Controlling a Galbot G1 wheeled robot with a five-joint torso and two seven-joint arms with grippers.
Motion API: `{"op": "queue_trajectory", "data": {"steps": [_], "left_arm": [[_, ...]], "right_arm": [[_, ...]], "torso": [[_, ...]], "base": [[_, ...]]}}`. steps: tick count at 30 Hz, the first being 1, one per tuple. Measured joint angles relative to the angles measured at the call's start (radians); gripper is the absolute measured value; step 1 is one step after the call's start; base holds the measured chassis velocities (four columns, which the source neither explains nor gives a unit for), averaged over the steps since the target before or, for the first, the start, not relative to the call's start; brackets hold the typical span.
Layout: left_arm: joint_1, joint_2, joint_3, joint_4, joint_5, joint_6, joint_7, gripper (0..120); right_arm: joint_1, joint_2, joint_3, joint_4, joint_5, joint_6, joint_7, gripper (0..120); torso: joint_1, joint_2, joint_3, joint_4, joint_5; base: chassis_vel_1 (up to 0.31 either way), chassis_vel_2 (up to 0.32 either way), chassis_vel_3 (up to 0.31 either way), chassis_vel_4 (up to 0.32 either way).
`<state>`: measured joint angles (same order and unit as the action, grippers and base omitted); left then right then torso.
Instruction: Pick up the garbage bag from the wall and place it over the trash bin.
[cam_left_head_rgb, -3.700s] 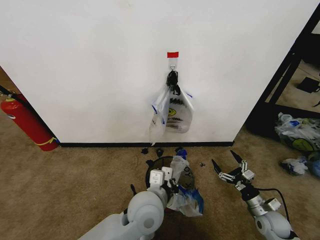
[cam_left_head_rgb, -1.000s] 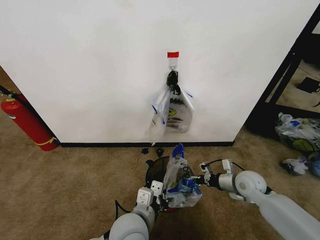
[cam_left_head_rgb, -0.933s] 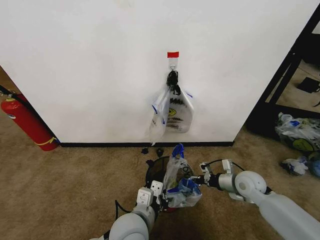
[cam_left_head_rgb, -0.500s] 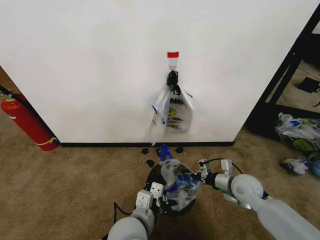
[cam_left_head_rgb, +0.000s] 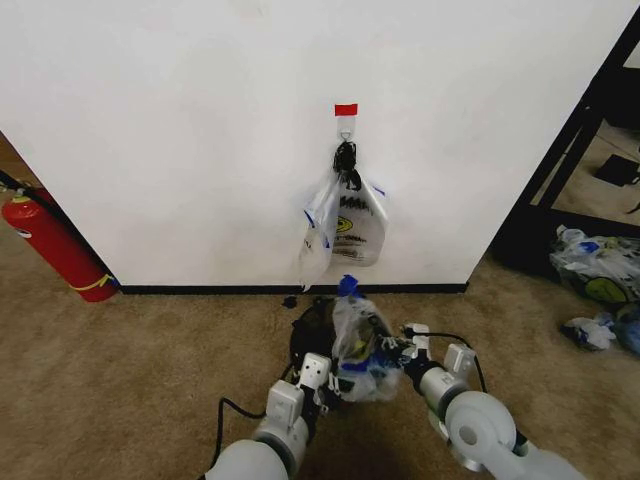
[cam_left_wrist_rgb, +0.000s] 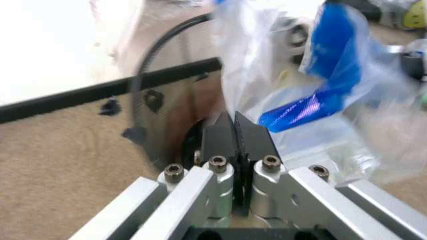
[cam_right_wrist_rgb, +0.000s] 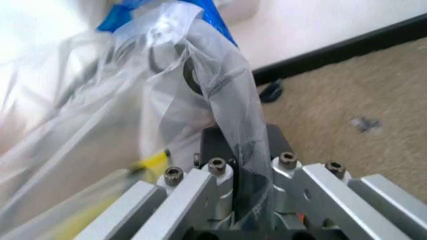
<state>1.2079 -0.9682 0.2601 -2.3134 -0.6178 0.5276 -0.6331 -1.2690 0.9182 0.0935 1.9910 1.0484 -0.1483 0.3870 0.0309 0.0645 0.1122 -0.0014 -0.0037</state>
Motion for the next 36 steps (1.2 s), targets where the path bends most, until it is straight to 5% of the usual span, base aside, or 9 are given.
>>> {"op": "queue_trajectory", "data": {"steps": [8, 30, 36], "left_arm": [[0.025, 0.039, -0.081, 0.030, 0.005, -0.013, 0.003, 0], [0.035, 0.050, -0.151, 0.180, 0.180, -0.147, 0.140, 0], [0.107, 0.082, -0.232, 0.154, 0.229, -0.197, 0.255, 20]], "right_arm": [[-0.022, 0.051, 0.038, 0.012, 0.001, 0.136, 0.066, 1], [-0.027, 0.008, 0.102, 0.071, 0.107, 0.072, 0.044, 1], [-0.015, 0.021, 0.104, 0.042, 0.056, 0.120, 0.023, 1]], "torso": [[0.000, 0.000, 0.000, 0.0002, 0.0001], [0.000, 0.000, 0.000, 0.0000, 0.0002], [0.000, 0.000, 0.000, 0.0002, 0.0002]], "base": [[0.000, 0.000, 0.000, 0.000], [0.000, 0.000, 0.000, 0.000], [0.000, 0.000, 0.000, 0.000]]}}
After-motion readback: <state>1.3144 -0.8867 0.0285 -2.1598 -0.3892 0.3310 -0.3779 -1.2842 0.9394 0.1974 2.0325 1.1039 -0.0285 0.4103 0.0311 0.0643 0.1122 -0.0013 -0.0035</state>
